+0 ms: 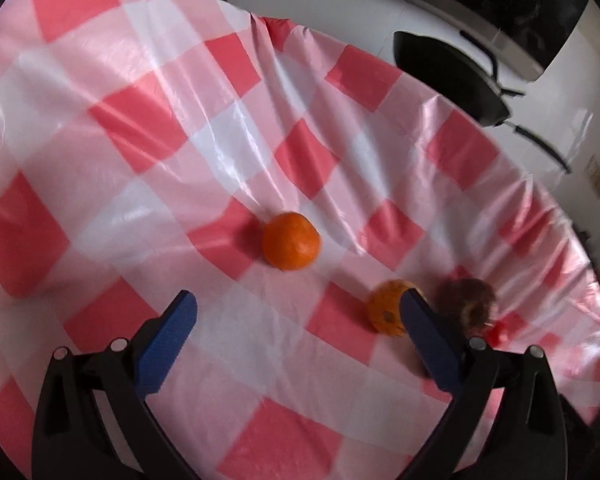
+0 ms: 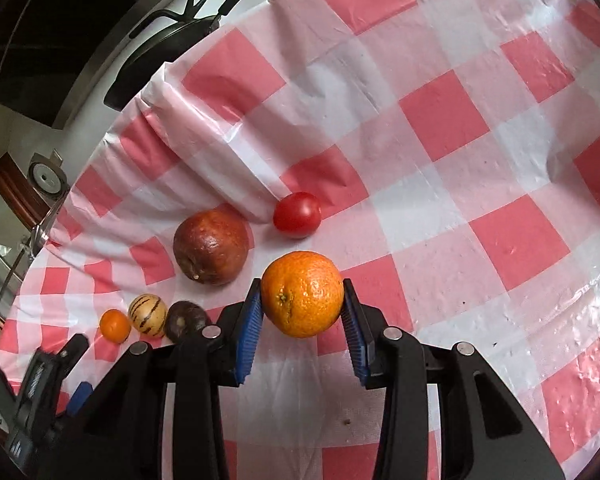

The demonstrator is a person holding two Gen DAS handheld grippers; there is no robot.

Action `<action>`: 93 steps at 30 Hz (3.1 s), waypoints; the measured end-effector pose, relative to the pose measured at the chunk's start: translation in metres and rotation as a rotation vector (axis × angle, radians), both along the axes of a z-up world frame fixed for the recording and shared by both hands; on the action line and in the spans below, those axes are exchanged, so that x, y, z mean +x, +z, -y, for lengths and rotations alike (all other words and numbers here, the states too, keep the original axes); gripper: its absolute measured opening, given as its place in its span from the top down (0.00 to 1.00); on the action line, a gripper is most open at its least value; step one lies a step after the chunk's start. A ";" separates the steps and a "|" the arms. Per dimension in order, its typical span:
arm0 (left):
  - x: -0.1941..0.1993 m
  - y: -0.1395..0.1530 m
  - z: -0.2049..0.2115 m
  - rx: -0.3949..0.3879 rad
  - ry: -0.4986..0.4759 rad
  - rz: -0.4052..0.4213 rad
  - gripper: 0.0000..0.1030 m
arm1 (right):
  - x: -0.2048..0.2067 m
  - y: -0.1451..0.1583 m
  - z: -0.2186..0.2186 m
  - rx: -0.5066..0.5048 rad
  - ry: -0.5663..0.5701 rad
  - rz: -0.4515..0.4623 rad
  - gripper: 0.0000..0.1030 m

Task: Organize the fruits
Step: 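Grasp an orange tangerine with the right gripper while the left gripper grasps another tangerine, then lift and carry both held tangerines over the white box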

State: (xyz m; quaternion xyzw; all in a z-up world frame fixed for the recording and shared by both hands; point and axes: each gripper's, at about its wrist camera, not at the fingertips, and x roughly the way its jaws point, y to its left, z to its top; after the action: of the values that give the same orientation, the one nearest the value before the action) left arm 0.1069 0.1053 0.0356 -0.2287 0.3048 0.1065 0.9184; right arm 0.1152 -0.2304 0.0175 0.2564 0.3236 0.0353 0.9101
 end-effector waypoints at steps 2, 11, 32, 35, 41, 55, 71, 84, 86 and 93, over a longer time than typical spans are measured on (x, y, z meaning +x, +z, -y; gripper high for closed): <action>0.013 -0.001 -0.004 0.019 0.004 -0.015 0.02 | 0.001 0.000 -0.001 0.006 0.007 0.003 0.63; 0.092 -0.013 -0.011 0.135 0.024 -0.215 0.17 | -0.001 0.002 0.001 0.001 0.044 -0.001 0.63; -0.104 -0.007 0.005 0.043 -0.159 -0.090 0.57 | -0.001 0.001 0.002 0.006 0.043 0.003 0.63; -0.095 -0.007 0.012 0.036 -0.183 -0.066 0.57 | -0.001 0.001 0.003 0.008 0.040 0.003 0.63; -0.092 -0.005 0.009 0.067 -0.175 -0.047 0.57 | -0.001 0.001 0.002 0.008 0.041 0.004 0.63; -0.115 -0.002 -0.009 0.029 -0.112 -0.049 0.57 | -0.051 0.005 0.004 0.054 0.010 0.044 0.63; -0.344 0.050 -0.093 0.156 -0.018 0.116 0.56 | -0.246 0.041 -0.141 -0.031 0.446 0.152 0.63; -0.469 -0.001 -0.202 0.168 0.202 -0.059 0.56 | -0.362 0.022 -0.286 -0.271 0.961 0.214 0.62; -0.480 -0.015 -0.220 0.127 0.238 -0.089 0.56 | -0.387 0.013 -0.310 -0.321 1.065 0.230 0.62; -0.488 -0.064 -0.251 0.106 0.286 -0.216 0.56 | -0.460 -0.030 -0.369 -0.485 1.404 0.240 0.62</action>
State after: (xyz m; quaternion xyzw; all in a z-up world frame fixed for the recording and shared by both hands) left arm -0.3814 0.3562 -0.0283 -0.2081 0.3601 0.2758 0.8666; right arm -0.3450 0.1383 -0.0120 -0.2235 0.3084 0.5628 0.7336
